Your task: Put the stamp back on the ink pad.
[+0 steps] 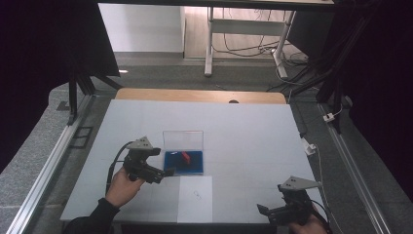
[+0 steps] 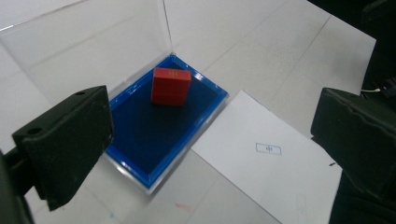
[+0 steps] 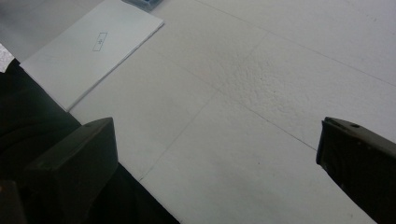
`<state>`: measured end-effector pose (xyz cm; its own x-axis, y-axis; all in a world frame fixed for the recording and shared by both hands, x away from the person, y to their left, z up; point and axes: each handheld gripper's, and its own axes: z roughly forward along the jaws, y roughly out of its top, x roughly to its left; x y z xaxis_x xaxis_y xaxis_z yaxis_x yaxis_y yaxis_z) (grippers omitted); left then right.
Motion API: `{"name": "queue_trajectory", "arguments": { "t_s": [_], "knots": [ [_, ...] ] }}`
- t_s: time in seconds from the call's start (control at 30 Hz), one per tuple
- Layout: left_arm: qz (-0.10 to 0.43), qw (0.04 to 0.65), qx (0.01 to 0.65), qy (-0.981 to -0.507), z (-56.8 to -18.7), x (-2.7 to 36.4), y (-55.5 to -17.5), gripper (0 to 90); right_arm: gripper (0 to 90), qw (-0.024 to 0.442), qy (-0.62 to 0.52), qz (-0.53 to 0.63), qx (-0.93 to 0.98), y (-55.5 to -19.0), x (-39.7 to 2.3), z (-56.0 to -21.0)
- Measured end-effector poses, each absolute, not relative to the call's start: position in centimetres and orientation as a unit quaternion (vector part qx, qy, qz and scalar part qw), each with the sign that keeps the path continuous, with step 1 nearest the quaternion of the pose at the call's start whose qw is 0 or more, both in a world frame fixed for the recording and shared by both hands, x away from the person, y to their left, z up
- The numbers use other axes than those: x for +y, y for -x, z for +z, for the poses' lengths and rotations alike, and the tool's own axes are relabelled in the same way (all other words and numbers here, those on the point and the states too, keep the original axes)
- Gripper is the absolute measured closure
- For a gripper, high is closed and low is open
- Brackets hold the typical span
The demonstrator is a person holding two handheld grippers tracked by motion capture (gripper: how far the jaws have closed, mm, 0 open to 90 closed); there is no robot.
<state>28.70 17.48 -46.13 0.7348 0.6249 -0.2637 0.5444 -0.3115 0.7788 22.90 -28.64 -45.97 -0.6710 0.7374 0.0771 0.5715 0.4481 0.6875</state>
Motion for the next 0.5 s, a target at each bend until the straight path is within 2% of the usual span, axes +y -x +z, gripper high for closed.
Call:
{"name": "queue_trajectory", "arguments": {
  "t_s": [0.5],
  "knots": [
    [0.051, 0.478, 0.401, -0.78, -46.4, 22.2, -23.7, 0.0, 0.0, 0.116, -0.392, 0.353, 0.842, -22.9, -28.6, -46.0]
  ]
}}
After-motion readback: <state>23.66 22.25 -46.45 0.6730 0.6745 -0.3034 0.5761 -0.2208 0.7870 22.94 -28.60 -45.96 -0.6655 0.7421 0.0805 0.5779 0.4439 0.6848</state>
